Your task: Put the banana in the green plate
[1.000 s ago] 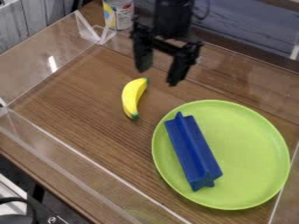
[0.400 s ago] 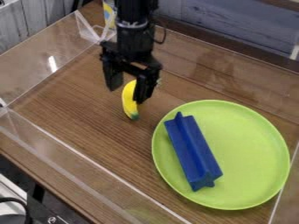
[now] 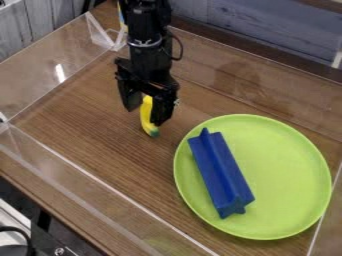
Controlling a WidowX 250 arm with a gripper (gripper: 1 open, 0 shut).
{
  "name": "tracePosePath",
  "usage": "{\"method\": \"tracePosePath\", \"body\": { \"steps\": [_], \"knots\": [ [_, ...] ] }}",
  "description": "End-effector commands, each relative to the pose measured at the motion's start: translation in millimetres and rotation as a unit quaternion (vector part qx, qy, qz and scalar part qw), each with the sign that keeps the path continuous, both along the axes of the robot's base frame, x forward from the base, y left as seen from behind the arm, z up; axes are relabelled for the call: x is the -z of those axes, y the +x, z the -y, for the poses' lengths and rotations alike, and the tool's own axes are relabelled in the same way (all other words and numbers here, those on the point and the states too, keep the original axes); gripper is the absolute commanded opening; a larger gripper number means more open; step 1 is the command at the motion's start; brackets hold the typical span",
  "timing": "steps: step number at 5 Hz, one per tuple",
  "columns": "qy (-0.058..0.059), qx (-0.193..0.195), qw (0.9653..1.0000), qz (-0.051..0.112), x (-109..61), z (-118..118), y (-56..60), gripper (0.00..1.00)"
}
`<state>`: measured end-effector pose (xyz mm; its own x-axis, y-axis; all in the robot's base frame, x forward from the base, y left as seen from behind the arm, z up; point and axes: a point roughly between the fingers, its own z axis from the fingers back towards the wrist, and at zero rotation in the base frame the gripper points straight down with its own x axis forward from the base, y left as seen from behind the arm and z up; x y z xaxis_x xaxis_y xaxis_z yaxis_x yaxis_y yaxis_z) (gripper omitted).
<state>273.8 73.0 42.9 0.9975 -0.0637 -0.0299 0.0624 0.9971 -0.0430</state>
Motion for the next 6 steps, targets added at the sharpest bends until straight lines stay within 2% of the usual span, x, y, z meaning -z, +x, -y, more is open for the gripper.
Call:
{"method": "tracePosePath", "body": {
  "steps": [1,3,4,5,6],
  "knots": [
    [-0.003,0.003,0.9998,0.018,-5.3,1,5.3,1.0],
    [-0.009,0.002,0.9998,0.018,0.3,7,9.8,1.0],
    [-0.014,-0.002,0.9996,0.023,-7.2,8,11.4,1.0],
    [-0.021,-0.006,0.9992,0.035,-23.4,10,13.5,1.0],
    [-0.019,-0.01,0.9992,0.034,-18.7,9,15.5,1.0]
  ]
}}
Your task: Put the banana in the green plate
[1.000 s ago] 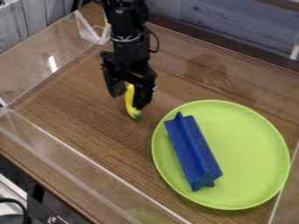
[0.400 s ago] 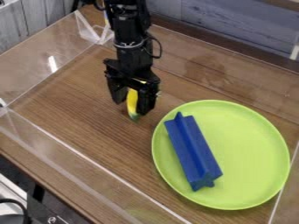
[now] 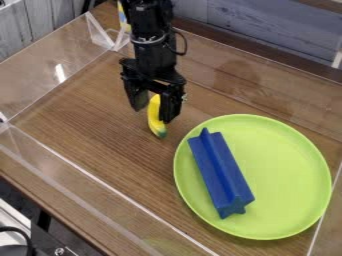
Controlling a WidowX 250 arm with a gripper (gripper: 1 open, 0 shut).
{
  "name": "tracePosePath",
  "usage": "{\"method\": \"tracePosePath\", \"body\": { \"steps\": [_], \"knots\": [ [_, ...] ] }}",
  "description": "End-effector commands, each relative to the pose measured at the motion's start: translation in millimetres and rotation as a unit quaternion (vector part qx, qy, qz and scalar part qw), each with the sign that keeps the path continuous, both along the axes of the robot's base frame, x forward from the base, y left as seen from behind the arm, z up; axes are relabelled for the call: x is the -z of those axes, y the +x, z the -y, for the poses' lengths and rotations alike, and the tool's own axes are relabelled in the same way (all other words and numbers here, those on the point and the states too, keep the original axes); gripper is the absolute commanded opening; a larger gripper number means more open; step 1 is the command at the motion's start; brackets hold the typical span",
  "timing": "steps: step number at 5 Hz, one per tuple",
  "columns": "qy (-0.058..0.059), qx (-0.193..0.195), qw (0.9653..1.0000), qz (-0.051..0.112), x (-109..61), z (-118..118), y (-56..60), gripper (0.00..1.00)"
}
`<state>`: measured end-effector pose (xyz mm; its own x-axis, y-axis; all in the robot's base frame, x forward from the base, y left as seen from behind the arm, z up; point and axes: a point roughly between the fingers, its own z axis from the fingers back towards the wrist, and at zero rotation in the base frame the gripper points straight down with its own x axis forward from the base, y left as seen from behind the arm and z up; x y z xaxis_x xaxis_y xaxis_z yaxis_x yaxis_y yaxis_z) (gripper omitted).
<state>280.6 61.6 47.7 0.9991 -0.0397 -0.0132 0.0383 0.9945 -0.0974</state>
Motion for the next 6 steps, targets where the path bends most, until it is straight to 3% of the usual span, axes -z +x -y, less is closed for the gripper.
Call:
{"method": "tracePosePath", "body": {
  "steps": [1,3,4,5,6],
  "knots": [
    [0.011,-0.001,0.9998,0.019,-5.5,-4,10.0,1.0],
    [0.013,-0.007,0.9998,0.01,6.7,-6,12.5,1.0],
    [0.009,-0.01,0.9998,0.016,-0.3,-5,13.4,1.0],
    [0.006,-0.013,0.9997,0.018,-1.2,-5,14.4,0.0],
    [0.004,-0.017,0.9996,0.023,-12.6,-6,14.4,1.0]
  ]
}}
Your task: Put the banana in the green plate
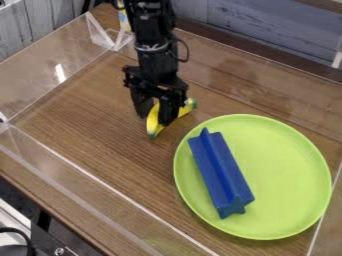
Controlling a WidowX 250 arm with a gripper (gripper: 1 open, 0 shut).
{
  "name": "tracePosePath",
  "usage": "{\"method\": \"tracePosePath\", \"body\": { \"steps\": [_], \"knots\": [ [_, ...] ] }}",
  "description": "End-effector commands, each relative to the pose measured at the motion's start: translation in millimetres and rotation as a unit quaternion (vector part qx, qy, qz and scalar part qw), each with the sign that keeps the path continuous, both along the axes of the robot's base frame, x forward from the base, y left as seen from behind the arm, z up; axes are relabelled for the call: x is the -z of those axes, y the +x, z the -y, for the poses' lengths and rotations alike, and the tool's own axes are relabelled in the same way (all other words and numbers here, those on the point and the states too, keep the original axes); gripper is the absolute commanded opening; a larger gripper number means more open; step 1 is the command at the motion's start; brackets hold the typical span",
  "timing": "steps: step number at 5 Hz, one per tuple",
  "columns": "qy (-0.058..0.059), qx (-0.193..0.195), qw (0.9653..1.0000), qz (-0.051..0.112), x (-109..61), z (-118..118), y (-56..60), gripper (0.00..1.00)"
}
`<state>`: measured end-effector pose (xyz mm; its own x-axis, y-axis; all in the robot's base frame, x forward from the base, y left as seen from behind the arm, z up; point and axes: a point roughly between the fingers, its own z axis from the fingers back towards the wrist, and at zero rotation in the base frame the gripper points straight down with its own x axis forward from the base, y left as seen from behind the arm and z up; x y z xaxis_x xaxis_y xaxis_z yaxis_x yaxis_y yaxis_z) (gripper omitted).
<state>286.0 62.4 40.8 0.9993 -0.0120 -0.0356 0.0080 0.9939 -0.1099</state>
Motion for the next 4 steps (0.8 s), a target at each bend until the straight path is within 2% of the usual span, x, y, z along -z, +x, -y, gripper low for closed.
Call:
{"method": "tracePosePath", "body": {
  "steps": [1,3,4],
  "knots": [
    [0.01,-0.007,0.9991,0.04,-27.8,-6,9.0,1.0],
    [0.012,-0.008,0.9995,0.027,-5.7,-9,13.3,1.0],
    [0.012,-0.01,0.9996,0.022,1.0,-10,14.3,0.0]
  ]
}}
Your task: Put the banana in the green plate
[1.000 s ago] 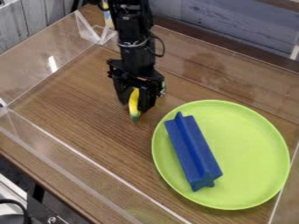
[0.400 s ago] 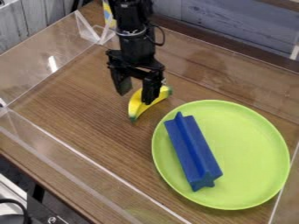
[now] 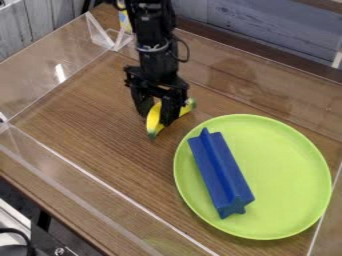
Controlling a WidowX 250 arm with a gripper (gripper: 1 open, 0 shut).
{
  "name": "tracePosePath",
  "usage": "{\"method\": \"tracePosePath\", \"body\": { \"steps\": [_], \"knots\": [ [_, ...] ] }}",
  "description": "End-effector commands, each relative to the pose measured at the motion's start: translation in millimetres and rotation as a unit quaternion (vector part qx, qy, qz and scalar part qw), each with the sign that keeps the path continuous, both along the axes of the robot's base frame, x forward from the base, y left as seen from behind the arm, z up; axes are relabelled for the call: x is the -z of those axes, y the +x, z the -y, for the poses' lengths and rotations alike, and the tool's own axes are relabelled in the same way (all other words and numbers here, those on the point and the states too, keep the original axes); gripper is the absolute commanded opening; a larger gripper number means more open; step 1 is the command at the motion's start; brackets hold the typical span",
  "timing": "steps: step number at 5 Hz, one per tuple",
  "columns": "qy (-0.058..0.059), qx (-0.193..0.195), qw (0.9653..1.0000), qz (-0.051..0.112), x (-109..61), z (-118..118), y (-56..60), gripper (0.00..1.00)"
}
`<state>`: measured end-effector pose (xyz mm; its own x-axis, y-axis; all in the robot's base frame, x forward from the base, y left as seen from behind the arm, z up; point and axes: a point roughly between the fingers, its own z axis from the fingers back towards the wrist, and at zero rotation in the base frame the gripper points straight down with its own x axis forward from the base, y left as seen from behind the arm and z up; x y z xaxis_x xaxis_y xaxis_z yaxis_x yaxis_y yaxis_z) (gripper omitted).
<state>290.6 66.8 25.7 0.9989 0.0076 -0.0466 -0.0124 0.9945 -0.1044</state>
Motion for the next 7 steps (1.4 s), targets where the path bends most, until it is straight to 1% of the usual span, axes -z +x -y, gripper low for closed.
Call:
{"method": "tracePosePath", "body": {
  "steps": [1,2,3,4,5,6,7],
  "knots": [
    [0.007,-0.002,0.9996,0.029,-19.4,-2,9.4,0.0],
    [0.003,-0.001,0.9992,0.039,-42.4,6,7.6,0.0],
    [-0.003,0.01,0.9984,0.056,-72.8,34,7.7,0.0],
    [-0.016,0.023,0.9976,0.064,-92.9,65,7.1,0.0],
    [-0.025,0.048,0.9967,0.061,-94.4,103,-0.9,0.0],
    [-0.031,0.076,0.9953,0.051,-89.0,134,-16.1,0.0],
    [-0.033,0.097,0.9938,0.043,-79.9,156,-27.6,0.0]
  ]
}}
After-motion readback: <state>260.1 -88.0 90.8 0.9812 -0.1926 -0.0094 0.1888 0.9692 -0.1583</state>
